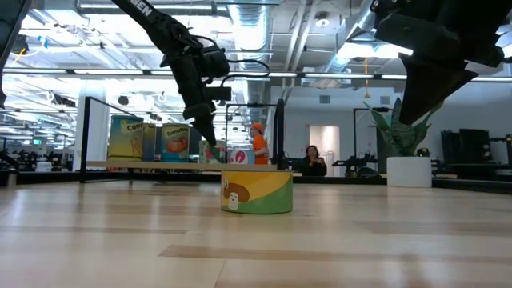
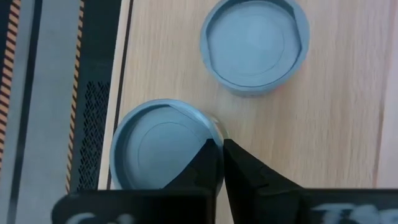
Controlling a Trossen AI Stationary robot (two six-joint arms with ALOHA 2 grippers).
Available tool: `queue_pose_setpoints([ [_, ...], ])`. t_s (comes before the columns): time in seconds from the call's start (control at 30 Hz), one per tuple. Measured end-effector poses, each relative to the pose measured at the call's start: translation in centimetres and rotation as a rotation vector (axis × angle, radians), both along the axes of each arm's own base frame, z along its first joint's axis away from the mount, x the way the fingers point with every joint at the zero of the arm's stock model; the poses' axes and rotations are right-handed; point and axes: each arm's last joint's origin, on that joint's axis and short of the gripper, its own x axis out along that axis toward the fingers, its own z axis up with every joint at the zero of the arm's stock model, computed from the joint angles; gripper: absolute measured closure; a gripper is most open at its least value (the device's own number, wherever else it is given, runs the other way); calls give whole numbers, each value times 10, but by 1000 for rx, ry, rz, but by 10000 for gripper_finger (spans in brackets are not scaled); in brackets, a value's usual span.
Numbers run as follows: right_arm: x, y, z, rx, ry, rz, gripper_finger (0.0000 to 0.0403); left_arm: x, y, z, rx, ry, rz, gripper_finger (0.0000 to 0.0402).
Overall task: Pick and place cans onto a shelf
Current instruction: Put the green peas can on the shelf, then adjust the tuna can on the shelf
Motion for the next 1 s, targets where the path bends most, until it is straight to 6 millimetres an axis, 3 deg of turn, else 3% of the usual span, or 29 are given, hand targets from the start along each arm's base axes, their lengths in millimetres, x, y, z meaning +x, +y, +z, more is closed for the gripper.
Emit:
queue_pose_setpoints([
  [0.63, 0, 0, 0, 2, -3, 0, 378, 0, 3, 3, 28, 19, 60, 326],
  [1.0, 0, 0, 0, 3, -3, 0, 378, 12, -2, 37, -25, -28, 60, 297],
])
